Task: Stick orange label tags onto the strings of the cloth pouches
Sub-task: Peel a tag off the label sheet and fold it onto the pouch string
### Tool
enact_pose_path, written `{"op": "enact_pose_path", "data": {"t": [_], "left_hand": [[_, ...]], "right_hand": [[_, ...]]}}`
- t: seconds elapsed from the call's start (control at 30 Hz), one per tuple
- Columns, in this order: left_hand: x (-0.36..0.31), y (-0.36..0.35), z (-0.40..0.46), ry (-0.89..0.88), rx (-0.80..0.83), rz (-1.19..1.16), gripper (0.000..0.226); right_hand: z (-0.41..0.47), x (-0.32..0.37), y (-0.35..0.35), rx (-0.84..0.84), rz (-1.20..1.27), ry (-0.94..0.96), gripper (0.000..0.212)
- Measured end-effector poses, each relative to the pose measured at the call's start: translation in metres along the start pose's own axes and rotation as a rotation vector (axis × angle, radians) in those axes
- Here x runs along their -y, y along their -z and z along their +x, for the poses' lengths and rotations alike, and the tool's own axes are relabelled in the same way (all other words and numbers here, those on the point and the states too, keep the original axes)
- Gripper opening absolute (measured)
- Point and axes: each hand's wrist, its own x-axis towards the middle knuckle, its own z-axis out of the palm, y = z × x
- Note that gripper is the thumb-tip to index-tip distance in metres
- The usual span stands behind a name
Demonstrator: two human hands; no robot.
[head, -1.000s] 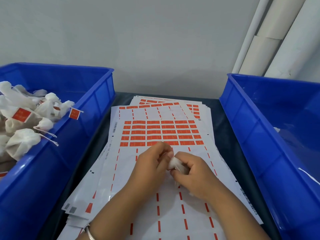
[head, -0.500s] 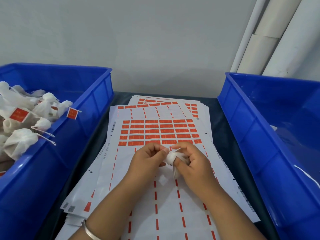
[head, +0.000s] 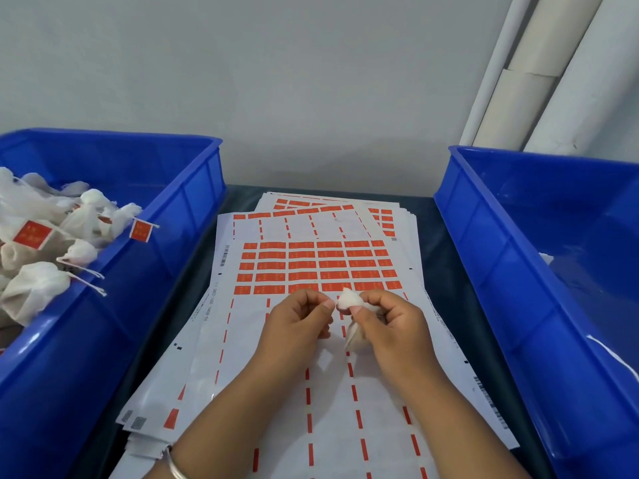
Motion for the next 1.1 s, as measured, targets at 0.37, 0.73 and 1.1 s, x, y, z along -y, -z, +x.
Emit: {"op": "enact_pose_path", "data": {"t": [0.37,0.73,1.1], "left_hand": [[0.002,-0.004,-0.012,-0.513,-0.066,0.376,0.037],[0.005,0.001,-0.005,-0.534,-0.145,0.535,0.031],[0.006,-0.001,-0.009,-0.526,-0.151,0.556,0.020]], "right_hand": [[0.002,0.001,0.000,-0.022,0.227,-0.187,0.025],[0.000,0.005,-0.002,0.040,0.191,-0.196,0.031],[0.000,0.006,-0.001,0.054,0.213,-0.223,0.024]]}}
